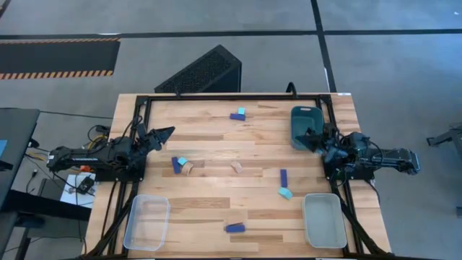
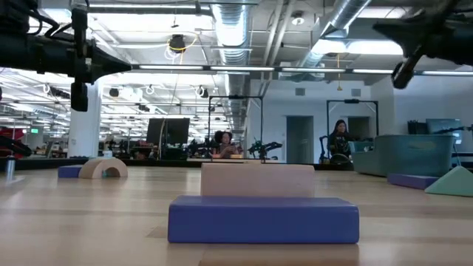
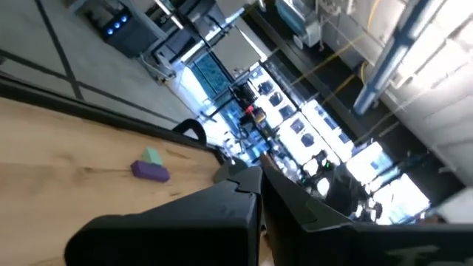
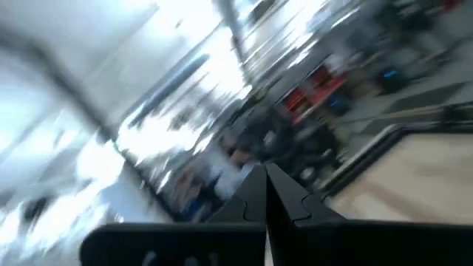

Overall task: Sort & place blocks by color
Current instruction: Put the blue block into the green bin

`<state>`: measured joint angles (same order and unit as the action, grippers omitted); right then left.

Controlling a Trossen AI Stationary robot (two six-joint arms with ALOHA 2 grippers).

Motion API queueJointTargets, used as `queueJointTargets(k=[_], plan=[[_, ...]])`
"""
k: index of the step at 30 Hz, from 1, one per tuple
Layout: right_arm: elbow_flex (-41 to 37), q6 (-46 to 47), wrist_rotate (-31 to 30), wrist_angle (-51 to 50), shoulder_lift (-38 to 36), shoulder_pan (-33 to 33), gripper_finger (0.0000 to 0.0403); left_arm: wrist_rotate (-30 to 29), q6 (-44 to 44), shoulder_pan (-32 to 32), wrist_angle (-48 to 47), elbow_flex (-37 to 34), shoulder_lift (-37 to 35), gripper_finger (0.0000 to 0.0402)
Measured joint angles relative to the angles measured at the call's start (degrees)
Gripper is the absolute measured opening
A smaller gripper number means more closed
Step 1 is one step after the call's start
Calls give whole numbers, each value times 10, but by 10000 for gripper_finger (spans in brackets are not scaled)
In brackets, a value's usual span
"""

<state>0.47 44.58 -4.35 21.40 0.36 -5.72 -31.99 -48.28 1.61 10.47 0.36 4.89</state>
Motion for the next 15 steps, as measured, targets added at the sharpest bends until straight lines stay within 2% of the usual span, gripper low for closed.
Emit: queueJointTargets(k=[2,6,12,15], plan=[[0,8,-40,0,0,0,12,-1,12,0,-13,0,0,1],[0,27,-46,3,8,2,12,-15,32,0,-26,0,0,19],[13,64,-50,28,58,13,12,-98,24,1,-12,3,0,82],[33,46,-65,81,108,12,12,-99,59,11,-7,14,8,113]])
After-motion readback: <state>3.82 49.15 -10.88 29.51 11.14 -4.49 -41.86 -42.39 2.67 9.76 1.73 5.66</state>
